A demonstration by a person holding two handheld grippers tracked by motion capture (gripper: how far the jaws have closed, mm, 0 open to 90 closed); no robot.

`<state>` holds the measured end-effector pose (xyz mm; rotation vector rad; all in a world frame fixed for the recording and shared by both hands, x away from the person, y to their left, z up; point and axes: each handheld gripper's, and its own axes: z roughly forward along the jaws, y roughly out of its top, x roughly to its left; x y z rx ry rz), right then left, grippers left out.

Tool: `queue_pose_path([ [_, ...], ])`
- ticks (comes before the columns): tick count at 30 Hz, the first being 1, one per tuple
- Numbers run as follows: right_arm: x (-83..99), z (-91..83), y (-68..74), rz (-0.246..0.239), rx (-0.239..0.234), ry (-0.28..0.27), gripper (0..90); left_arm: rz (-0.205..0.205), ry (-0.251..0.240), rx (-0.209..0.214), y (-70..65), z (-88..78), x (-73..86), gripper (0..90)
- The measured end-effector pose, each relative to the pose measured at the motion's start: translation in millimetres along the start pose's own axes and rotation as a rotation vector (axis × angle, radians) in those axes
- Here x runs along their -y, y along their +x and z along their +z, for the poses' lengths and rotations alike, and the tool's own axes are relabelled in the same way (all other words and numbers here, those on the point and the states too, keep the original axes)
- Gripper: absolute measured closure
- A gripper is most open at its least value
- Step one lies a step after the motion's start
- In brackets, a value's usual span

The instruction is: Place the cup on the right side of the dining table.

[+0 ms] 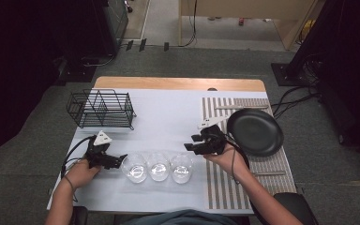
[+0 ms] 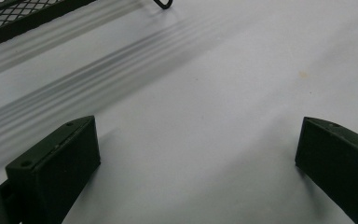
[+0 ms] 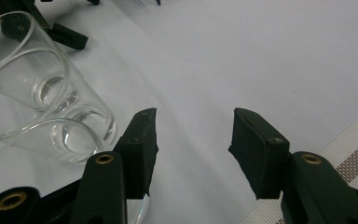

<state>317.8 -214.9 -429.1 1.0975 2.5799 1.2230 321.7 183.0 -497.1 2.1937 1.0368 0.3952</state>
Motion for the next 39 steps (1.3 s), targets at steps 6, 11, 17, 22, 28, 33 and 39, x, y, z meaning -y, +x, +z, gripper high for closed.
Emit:
queue_pose_path([
  [6,-0.7,-2.9,5.3,-0.011,-0.008,-0.006,51.8,0.0,-0.001,0.0,0.0,0.0,0.1,0.0],
  [11,-1.3,-5.9,10.6,-0.023,-0.018,-0.012,54.3,0.002,0.0,0.0,0.1,-0.2,0.2,0.0],
  [17,-1.7,-8.1,14.1,-0.025,-0.033,-0.016,57.1,0.001,-0.002,0.0,0.0,-0.1,0.4,0.0],
  [22,-2.0,-9.7,15.2,-0.024,-0.05,-0.023,56.8,0.001,-0.003,0.0,0.1,-0.2,0.6,0.0],
  [28,-1.1,-11.6,18.1,-0.031,-0.065,-0.026,55.3,0.001,-0.004,0.0,0.1,-0.2,0.6,0.0],
  [33,-0.7,-12.1,18.8,-0.039,-0.076,-0.029,52.4,0.001,-0.004,0.0,0.1,-0.2,0.6,0.0],
  [39,-0.3,-10.4,20.0,-0.047,-0.083,-0.026,47.7,0.001,-0.004,0.0,0.1,-0.2,0.7,0.0],
])
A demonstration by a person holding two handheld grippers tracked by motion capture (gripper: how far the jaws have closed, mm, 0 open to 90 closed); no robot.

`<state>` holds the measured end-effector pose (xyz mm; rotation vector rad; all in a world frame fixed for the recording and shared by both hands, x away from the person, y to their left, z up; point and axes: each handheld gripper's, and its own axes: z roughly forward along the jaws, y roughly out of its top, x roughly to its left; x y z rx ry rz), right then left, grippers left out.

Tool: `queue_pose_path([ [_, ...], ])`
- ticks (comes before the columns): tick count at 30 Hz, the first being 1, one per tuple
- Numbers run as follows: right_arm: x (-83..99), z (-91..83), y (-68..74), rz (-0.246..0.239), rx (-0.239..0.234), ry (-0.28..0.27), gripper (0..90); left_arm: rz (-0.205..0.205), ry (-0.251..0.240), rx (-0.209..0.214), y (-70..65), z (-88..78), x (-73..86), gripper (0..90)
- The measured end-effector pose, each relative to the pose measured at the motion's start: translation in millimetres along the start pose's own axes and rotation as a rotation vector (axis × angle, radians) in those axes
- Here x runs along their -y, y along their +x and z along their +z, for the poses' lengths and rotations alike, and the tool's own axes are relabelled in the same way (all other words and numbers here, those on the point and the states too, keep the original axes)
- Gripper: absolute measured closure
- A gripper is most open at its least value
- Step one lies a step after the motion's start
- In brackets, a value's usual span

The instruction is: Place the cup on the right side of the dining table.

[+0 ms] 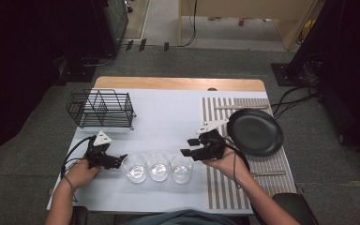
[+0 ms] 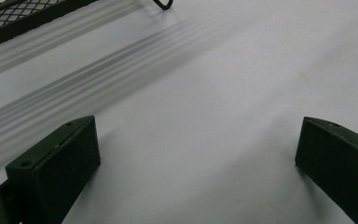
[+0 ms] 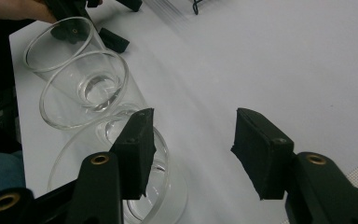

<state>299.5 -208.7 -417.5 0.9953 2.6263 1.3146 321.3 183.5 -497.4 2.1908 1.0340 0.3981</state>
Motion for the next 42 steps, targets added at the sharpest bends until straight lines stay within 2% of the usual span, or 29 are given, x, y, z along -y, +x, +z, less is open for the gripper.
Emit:
queue_pose_path([
  [10,1.1,5.5,4.7,-0.018,-0.012,0.021,46.9,0.0,-0.001,0.0,0.0,0.0,0.1,0.0],
  [17,3.6,11.9,8.9,-0.05,-0.018,0.029,49.6,0.0,-0.001,0.0,0.0,0.0,0.1,0.0],
  [42,10.9,30.7,12.7,-0.058,-0.057,0.104,60.6,-0.001,-0.001,-0.001,-0.1,0.1,0.1,0.0],
])
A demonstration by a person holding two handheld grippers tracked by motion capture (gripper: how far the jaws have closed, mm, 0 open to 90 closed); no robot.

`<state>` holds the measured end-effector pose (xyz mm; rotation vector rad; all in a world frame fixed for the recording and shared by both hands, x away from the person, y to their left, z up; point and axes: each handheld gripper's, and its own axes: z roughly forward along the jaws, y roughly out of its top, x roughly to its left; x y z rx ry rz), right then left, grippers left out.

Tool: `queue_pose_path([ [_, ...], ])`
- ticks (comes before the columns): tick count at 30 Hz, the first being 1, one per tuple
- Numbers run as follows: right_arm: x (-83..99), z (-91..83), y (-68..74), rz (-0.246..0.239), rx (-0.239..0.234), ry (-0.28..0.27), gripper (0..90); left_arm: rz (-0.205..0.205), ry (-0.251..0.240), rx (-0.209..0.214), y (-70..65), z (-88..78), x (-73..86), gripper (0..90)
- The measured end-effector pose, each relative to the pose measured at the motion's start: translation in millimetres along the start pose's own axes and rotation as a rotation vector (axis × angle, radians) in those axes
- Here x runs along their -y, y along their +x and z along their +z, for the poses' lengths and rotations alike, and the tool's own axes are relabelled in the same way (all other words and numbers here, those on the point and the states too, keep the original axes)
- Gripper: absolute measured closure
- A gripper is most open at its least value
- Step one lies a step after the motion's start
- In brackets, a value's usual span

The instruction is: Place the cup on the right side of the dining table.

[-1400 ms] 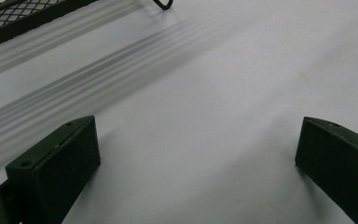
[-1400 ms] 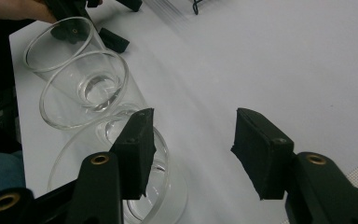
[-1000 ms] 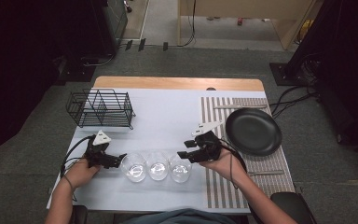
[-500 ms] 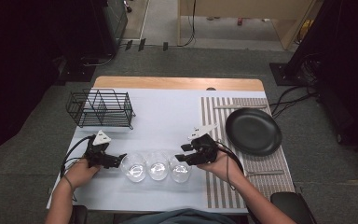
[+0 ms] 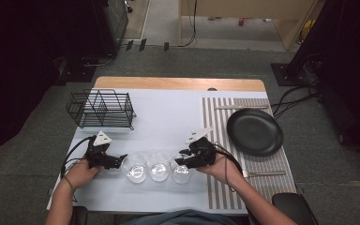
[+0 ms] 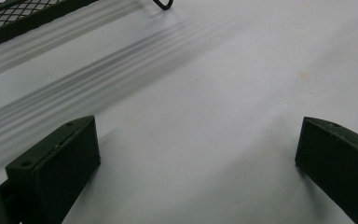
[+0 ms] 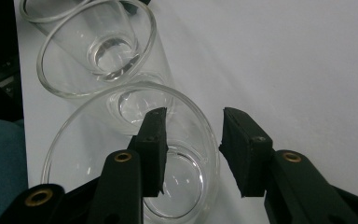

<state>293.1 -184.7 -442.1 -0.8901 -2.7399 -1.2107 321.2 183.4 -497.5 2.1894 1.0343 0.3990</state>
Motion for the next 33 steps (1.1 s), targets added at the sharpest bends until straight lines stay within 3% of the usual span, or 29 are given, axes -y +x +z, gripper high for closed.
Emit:
queue_pose_path([
  [14,3.1,8.5,-0.8,-0.003,-0.008,0.053,66.4,0.0,0.001,0.0,0.0,0.0,0.0,0.0],
  [27,5.0,10.7,-3.9,0.003,-0.019,0.066,69.2,0.0,0.0,-0.001,-0.1,0.0,0.0,0.0],
  [33,3.9,10.0,-2.3,-0.026,0.004,0.07,72.0,0.0,0.0,-0.001,-0.1,0.0,0.0,0.0],
])
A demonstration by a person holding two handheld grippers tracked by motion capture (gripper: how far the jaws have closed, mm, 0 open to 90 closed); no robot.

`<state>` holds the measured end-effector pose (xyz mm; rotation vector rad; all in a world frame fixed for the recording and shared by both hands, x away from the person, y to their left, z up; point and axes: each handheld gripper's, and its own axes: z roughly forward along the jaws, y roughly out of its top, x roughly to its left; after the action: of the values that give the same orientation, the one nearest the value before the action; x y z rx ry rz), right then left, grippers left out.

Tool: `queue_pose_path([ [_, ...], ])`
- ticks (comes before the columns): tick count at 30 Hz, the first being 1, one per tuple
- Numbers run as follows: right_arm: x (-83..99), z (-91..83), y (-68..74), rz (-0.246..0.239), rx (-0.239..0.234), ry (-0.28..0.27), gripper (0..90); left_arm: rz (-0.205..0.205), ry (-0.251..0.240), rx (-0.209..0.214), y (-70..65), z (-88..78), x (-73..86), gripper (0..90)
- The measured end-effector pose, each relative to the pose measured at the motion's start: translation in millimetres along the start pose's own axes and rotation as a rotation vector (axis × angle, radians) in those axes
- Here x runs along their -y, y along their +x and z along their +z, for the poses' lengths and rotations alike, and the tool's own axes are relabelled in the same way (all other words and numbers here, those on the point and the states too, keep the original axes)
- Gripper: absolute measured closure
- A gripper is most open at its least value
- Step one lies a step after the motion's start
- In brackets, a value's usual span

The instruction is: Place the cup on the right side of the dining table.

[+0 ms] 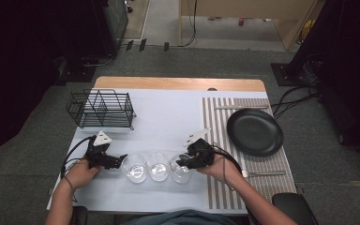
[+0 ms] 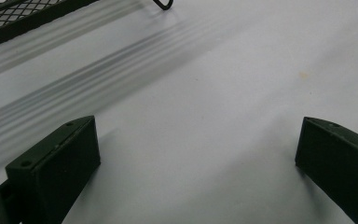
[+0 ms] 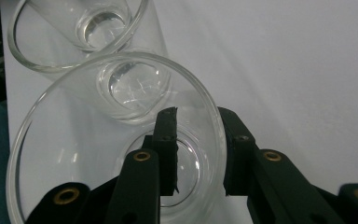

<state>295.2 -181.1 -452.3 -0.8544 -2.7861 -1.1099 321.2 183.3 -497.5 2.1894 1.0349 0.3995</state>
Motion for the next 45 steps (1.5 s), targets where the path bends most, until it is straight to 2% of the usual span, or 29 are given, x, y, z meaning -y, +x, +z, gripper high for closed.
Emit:
queue_pose_path([
  [5,-0.2,-2.6,-2.8,-0.012,0.031,0.009,76.8,0.0,0.0,0.0,0.0,0.0,0.0,0.0],
  [8,0.3,-4.1,-5.5,-0.004,0.029,0.009,77.9,0.0,0.0,0.0,0.0,0.0,0.0,0.0],
  [15,-1.3,-5.7,-4.7,-0.019,0.044,0.011,80.3,0.0,0.0,0.0,0.0,0.0,0.0,0.0],
  [21,-1.2,-8.2,-8.0,-0.002,0.04,0.011,82.2,0.0,0.0,0.0,0.1,0.0,0.0,0.0],
  [35,-2.3,-11.8,-10.3,0.001,0.03,0.025,82.9,0.0,0.0,0.0,0.1,0.0,0.0,0.0],
  [39,-1.4,-13.0,-14.4,0.025,0.019,0.018,83.2,0.0,0.0,0.0,0.1,0.0,0.0,0.0],
  [45,-2.0,-17.4,-17.1,0.041,0.028,0.002,83.7,0.001,0.0,0.0,0.1,0.0,0.0,0.0],
])
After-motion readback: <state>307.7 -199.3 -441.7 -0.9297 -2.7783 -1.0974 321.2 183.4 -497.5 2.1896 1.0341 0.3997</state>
